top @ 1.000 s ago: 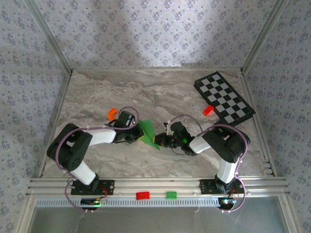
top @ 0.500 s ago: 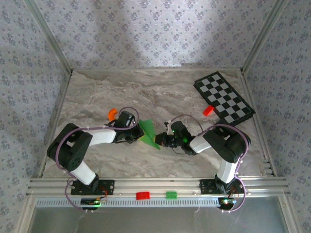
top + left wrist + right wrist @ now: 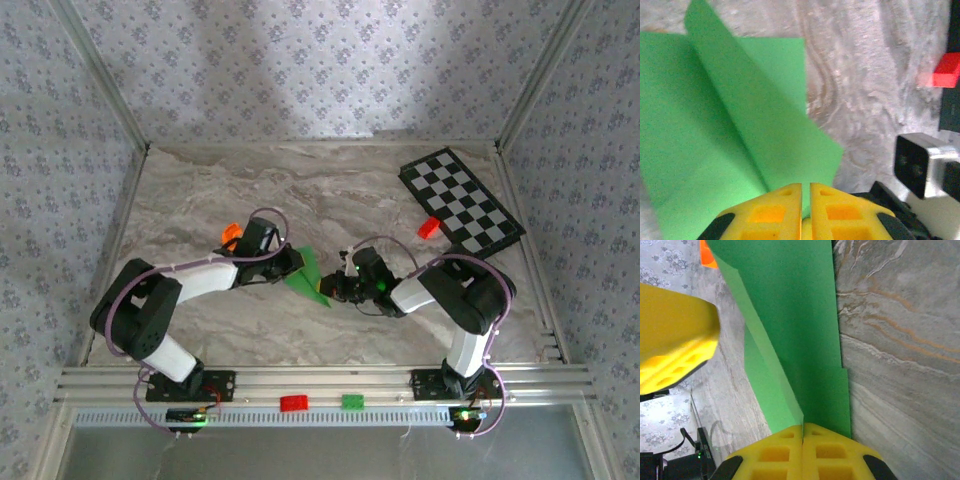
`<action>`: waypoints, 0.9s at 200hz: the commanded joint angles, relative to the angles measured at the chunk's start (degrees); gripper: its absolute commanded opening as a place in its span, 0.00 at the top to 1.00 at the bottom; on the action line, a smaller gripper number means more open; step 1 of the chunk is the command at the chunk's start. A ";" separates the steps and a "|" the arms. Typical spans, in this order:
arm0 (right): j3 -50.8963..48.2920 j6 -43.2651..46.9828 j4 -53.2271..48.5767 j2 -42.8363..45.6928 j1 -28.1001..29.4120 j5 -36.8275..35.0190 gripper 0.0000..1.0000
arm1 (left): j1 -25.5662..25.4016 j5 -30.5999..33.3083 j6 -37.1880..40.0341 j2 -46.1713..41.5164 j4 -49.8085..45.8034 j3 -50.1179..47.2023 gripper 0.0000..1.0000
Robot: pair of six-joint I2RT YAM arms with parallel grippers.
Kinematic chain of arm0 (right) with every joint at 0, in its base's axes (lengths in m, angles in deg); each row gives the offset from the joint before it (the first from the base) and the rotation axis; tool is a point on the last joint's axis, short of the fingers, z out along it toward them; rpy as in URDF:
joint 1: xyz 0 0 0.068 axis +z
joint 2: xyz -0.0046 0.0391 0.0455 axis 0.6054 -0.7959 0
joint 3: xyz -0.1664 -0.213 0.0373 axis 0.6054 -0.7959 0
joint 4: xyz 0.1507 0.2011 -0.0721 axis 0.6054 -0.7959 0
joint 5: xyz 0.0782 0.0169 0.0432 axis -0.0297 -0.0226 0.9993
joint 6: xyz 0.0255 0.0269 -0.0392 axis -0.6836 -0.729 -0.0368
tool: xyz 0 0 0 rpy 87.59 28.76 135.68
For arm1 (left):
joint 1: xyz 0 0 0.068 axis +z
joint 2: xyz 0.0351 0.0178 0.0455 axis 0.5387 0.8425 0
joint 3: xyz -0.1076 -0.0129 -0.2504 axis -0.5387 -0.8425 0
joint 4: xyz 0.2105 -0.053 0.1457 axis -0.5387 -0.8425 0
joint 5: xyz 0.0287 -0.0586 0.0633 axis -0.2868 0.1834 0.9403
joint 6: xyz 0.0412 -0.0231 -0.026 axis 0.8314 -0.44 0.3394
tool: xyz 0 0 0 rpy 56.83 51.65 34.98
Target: Fold a paper plane with a square sheet of paper (pick it up from the middle)
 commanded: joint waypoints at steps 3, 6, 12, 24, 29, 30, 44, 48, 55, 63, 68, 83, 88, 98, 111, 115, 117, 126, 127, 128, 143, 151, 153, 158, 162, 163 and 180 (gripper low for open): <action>-0.56 -1.95 -3.83 -2.22 -1.03 0.18 0.98 | -0.26 -3.90 0.25 1.35 4.35 1.31 0.89; -0.54 -2.13 -3.56 -2.26 -1.06 0.19 0.98 | -0.25 -4.09 0.03 1.77 4.80 1.29 0.89; -0.73 -2.37 -3.24 -2.35 -1.11 0.19 0.98 | -0.25 -4.48 -0.32 2.28 5.78 1.22 0.89; -1.01 -2.83 -2.84 -2.44 -1.30 0.19 0.98 | -0.25 -4.87 -1.13 3.52 7.57 0.90 0.89; -1.10 -2.84 -2.77 -2.38 -1.37 0.19 0.98 | -0.25 -4.93 -1.42 4.06 8.23 0.87 0.89; -1.15 -2.83 -2.77 -2.37 -1.35 0.19 0.98 | -0.25 -4.94 -1.48 4.12 8.42 0.87 0.89; -1.28 -2.87 -2.86 -2.35 -1.41 0.08 0.98 | -0.25 -4.89 -2.10 5.36 9.49 0.86 0.89; -1.42 -2.88 -2.85 -2.35 -1.38 0.09 0.98 | -0.25 -4.76 -2.32 5.75 9.58 0.87 0.89; -1.44 -2.90 -2.86 -2.45 -1.37 0.10 0.98 | -0.25 -4.31 -2.68 6.29 9.74 0.87 0.90; -1.42 -2.90 -3.01 -2.48 -1.40 0.08 0.98 | -0.25 -3.71 -2.99 6.87 9.46 0.87 0.90; -1.38 -2.83 -3.07 -2.57 -1.44 0.19 0.97 | -0.18 -3.19 -3.18 7.19 9.34 0.87 0.90; -1.50 -2.72 -3.29 -2.53 -1.46 0.37 0.97 | -0.24 -1.66 -3.83 7.84 8.71 0.65 0.91; -1.54 -2.72 -3.38 -2.45 -1.52 0.36 0.97 | -0.17 -1.32 -3.87 8.01 8.39 0.64 0.91; -1.63 -2.68 -3.38 -2.27 -1.54 0.23 0.97 | -0.21 -0.92 -3.93 8.36 8.17 0.64 0.91; -1.55 -2.68 -3.76 -2.10 -1.48 0.11 0.97 | -0.20 -0.34 -4.00 8.56 7.56 0.56 0.92; -1.57 -2.60 -3.86 -2.06 -1.57 0.11 0.97 | -0.10 -0.22 -3.92 8.62 7.47 0.58 0.92; -1.53 -2.63 -3.90 -2.02 -1.59 0.11 0.97 | -0.17 -0.21 -3.85 8.65 7.47 0.55 0.92; -1.31 -2.55 -4.40 -1.92 -1.57 0.17 0.97 | -0.17 -0.12 -3.67 8.74 7.19 0.59 0.92; -1.30 -2.55 -4.46 -1.92 -1.58 0.18 0.97 | -0.17 -0.12 -3.66 8.79 7.16 0.55 0.92; -1.25 -2.55 -4.49 -1.92 -1.59 0.14 0.97 | -0.12 -0.08 -3.70 8.77 7.14 0.58 0.92; -1.05 -2.39 -4.96 -1.90 -1.58 0.26 0.97 | -0.21 -0.04 -3.44 9.02 6.73 0.78 0.92; -0.98 -2.38 -5.18 -1.91 -1.59 0.33 0.97 | -0.17 -0.04 -3.47 9.01 6.71 0.84 0.92; -0.94 -2.44 -5.22 -1.92 -1.59 0.36 0.97 | -0.17 -0.04 -3.47 9.01 6.64 0.86 0.92; -0.85 -2.41 -5.42 -1.92 -1.59 0.40 0.97 | -0.25 0.03 -3.47 9.16 6.72 0.78 0.92; -0.83 -2.41 -5.59 -1.92 -1.59 0.46 0.97 | -0.25 0.05 -3.47 9.16 6.71 0.78 0.92; -0.84 -2.44 -5.63 -1.92 -1.59 0.46 0.97 | -0.25 0.05 -3.47 9.17 6.74 0.82 0.92; -0.49 -2.27 -6.53 -1.83 -1.59 0.41 0.97 | -0.23 -0.03 -3.38 9.52 6.53 1.10 0.92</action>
